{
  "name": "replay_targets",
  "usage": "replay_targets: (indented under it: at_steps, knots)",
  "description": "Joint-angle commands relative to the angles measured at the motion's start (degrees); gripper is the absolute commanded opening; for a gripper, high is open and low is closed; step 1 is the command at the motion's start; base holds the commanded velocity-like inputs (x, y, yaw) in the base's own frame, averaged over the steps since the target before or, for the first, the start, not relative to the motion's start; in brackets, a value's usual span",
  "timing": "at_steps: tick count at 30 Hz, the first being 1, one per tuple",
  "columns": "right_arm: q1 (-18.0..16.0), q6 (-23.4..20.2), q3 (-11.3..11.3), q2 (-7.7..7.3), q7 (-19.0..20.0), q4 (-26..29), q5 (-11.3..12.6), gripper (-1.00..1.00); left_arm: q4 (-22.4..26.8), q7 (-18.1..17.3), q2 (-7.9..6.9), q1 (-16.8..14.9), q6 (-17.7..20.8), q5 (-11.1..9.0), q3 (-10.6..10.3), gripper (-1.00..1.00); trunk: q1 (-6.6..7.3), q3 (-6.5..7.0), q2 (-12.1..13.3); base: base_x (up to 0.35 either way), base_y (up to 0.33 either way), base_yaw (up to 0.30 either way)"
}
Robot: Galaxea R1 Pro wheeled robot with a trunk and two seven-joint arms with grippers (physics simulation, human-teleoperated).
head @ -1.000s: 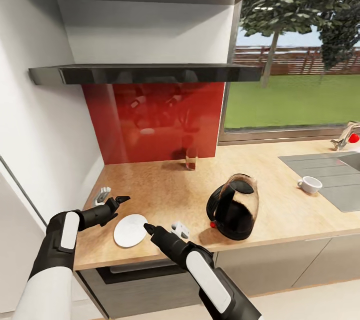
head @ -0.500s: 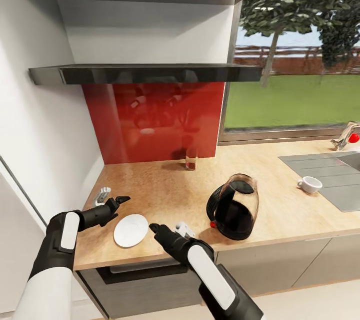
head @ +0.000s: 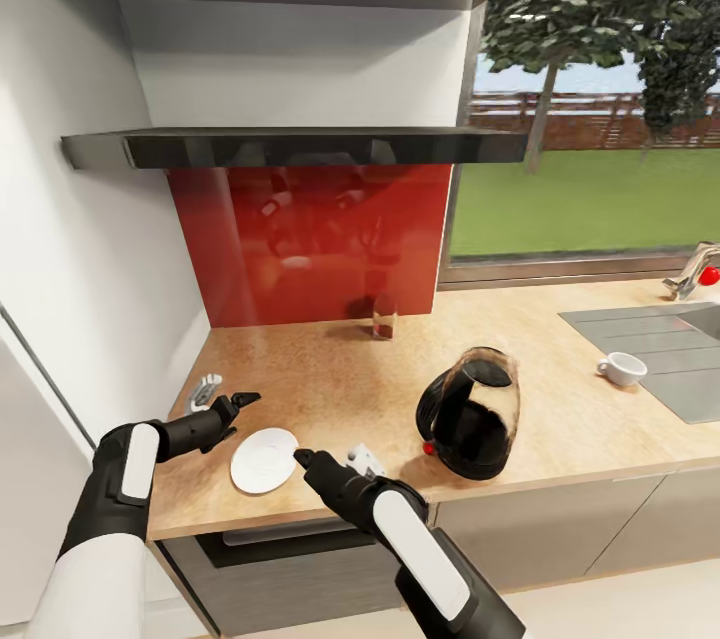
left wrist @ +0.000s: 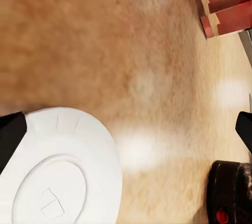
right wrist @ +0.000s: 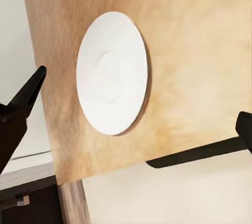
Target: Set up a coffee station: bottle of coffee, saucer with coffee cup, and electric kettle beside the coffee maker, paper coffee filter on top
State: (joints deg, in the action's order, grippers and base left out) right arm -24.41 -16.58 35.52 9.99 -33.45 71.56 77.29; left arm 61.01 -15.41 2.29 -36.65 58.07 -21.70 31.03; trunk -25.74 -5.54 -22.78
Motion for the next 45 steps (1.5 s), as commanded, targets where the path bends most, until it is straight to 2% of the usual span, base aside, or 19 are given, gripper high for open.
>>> replay_targets:
  at_steps: [1, 15, 41, 45]
  knots:
    - [-0.07, -0.12, 0.04, 0.01, -0.39, 0.07, 0.26, 1.0, 0.0, -0.59, 0.07, -0.09, 0.28, 0.55, 0.23, 1.0, -0.04, -0.13, -0.14, 0.0, 0.194, 0.0]
    - [-0.08, -0.12, 0.19, 0.01, -0.39, -0.02, 0.29, 1.0, -3.08, -0.52, 0.16, -0.08, 0.22, 0.66, -1.37, 1.0, -0.04, -0.13, -0.14, 0.0, 0.076, 0.0]
    - [-0.07, -0.21, 0.35, 0.01, -0.23, -0.57, 0.32, 1.0, -5.71, 1.25, 0.05, 0.02, 0.2, 0.77, -1.49, 1.0, -0.04, -0.13, -0.14, 0.052, 0.0, 0.0]
    - [-0.03, -0.21, 0.79, 0.01, -0.18, -1.54, 0.32, 1.0, -5.73, 2.46, 0.01, 0.56, 0.14, 0.79, -1.49, 1.0, -0.04, -0.13, -0.14, 0.0, 0.0, 0.0]
